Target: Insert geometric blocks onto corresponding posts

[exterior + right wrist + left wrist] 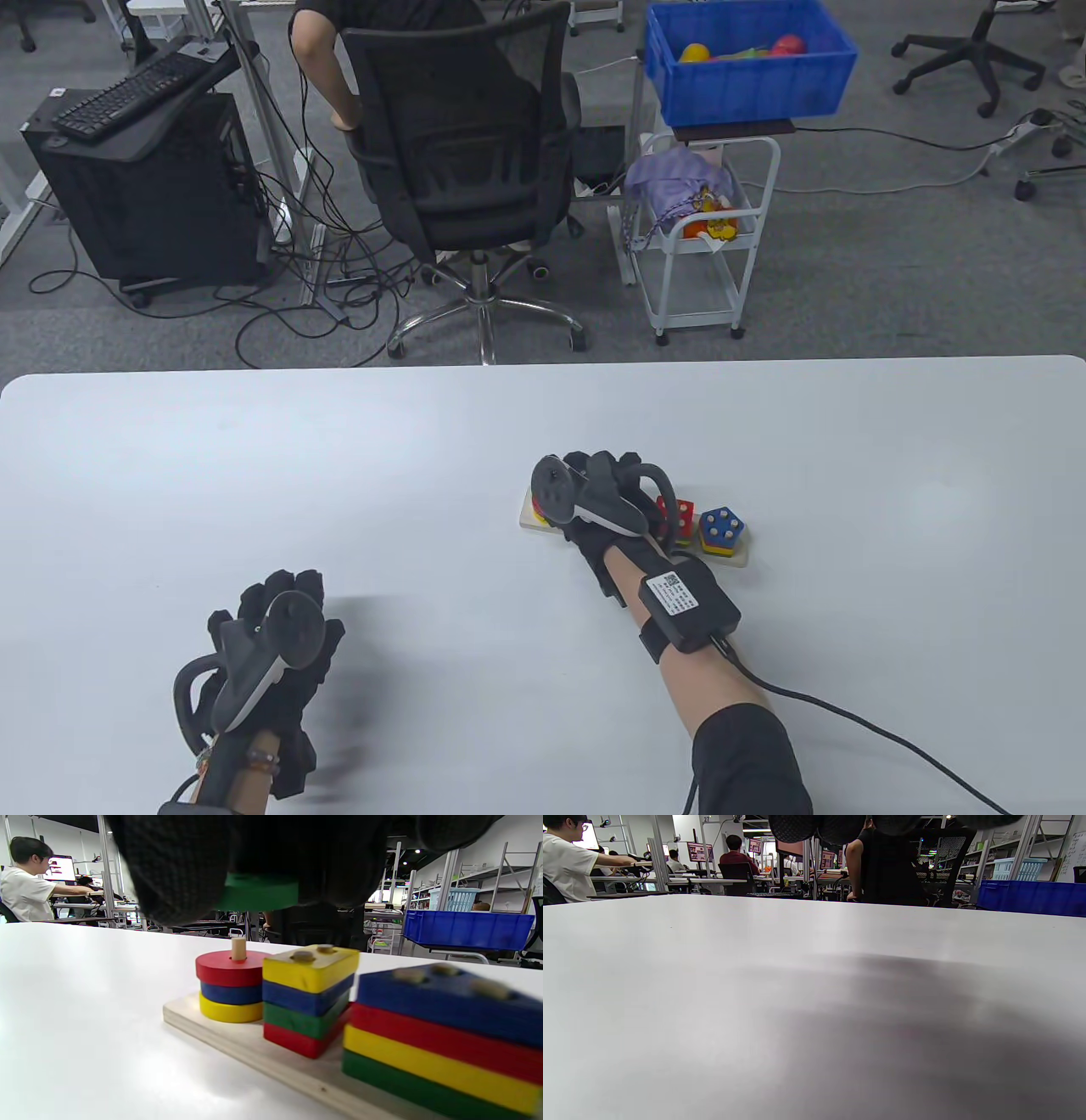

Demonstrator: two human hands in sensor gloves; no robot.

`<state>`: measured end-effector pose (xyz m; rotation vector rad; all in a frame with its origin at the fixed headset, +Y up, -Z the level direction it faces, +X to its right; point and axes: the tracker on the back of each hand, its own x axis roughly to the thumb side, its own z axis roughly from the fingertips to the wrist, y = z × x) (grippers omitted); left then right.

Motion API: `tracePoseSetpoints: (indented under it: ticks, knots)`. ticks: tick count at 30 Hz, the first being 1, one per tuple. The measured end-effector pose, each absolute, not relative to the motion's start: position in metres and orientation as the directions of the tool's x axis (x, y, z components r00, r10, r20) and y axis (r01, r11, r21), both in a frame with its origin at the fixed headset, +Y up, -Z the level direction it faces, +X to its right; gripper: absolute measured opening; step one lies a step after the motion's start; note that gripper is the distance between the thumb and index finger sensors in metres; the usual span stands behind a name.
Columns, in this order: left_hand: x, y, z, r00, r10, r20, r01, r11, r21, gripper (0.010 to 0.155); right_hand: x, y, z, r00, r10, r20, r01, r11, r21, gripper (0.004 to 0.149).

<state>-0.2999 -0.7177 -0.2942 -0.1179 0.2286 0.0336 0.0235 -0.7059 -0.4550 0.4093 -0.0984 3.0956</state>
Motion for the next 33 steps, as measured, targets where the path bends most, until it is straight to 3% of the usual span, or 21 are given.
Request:
tracePoseSetpoints:
  ticks: [11,14,18,27,33]
  knots:
    - [-0.299,-0.719,-0.295,0.974,0.021,-0.225,-0.054,0.989,-0.141,0.068,0.011,-0.722,-0.467,-0.968,-0.007,0.251,-0.001,-1.000,-0.030,0.062]
    - [-0.299,-0.721,-0.295,0.975,0.015,-0.222,-0.051,0.987,-0.154,0.068,0.007,-0.728,-0.470,-0.966,-0.067,0.250,0.070,-0.998,0.001,0.062]
    - [-0.300,-0.720,-0.294,0.975,0.022,-0.222,-0.058,0.986,-0.156,0.068,0.006,-0.729,-0.466,-0.957,-0.082,0.277,0.095,-0.995,0.034,0.069]
    - [-0.301,-0.718,-0.292,0.975,0.121,-0.185,-0.143,0.983,-0.112,0.069,0.053,-0.690,-0.400,-0.922,-0.060,0.383,0.034,-0.997,-0.074,0.066]
    - [-0.294,-0.714,-0.288,0.970,0.215,-0.116,-0.222,0.974,-0.053,0.070,0.113,-0.686,-0.337,-0.935,0.085,0.345,-0.120,-0.989,-0.081,0.065]
